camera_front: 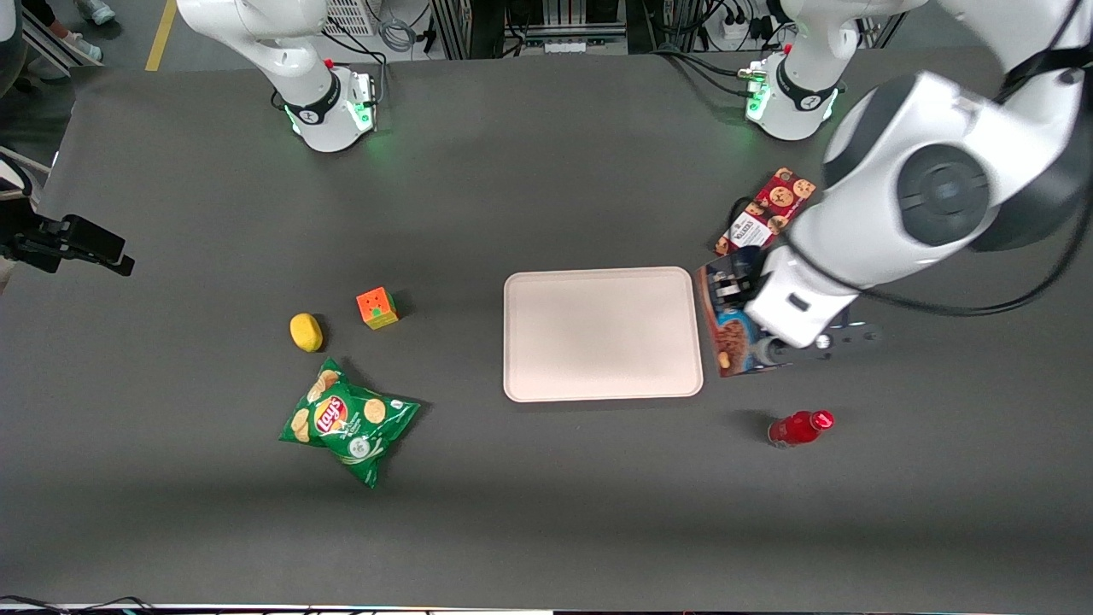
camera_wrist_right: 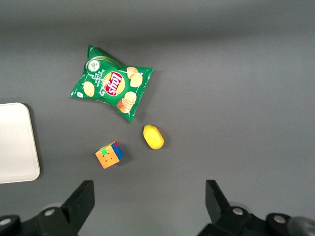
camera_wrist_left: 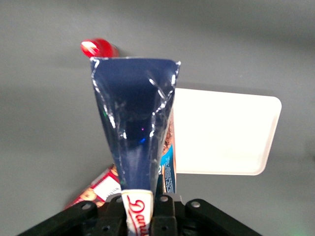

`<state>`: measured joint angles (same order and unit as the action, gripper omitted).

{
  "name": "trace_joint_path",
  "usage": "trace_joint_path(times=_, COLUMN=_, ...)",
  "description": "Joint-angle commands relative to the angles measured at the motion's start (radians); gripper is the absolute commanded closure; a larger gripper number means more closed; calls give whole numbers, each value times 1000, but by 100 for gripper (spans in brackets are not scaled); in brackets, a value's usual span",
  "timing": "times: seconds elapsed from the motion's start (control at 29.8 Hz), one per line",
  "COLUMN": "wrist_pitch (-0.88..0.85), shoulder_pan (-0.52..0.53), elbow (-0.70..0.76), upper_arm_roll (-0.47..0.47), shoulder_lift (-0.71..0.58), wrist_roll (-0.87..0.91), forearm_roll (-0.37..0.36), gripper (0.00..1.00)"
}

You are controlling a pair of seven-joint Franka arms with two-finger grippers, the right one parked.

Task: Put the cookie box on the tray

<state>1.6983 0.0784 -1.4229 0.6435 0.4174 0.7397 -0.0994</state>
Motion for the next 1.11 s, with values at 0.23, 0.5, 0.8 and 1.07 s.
trace_joint_path(times=0.23, wrist_pitch=279, shoulder_pan=7, elbow=-401, upper_arm_roll=79, shoulder_lift=-169, wrist_roll=23, forearm_roll=-121, gripper=100)
trace_joint_path(times=0.5, wrist_pitch=359, shoulder_pan=9, elbow=-485, upper_arm_roll=97, shoulder_lift=-149, wrist_roll=14, forearm_roll=-166, gripper=100)
trace_joint_path(times=0.8, wrist_pitch=445, shoulder_pan=18, elbow=-530, upper_arm_roll=87, shoulder_lift=-103, wrist_roll=-2, forearm_roll=-201, gripper=100)
trace_joint_path(times=1.07, wrist_pitch=538, shoulder_pan=18, elbow=-579, upper_arm_roll=64, shoulder_lift=-59, wrist_roll=15, forearm_roll=-243, gripper=100)
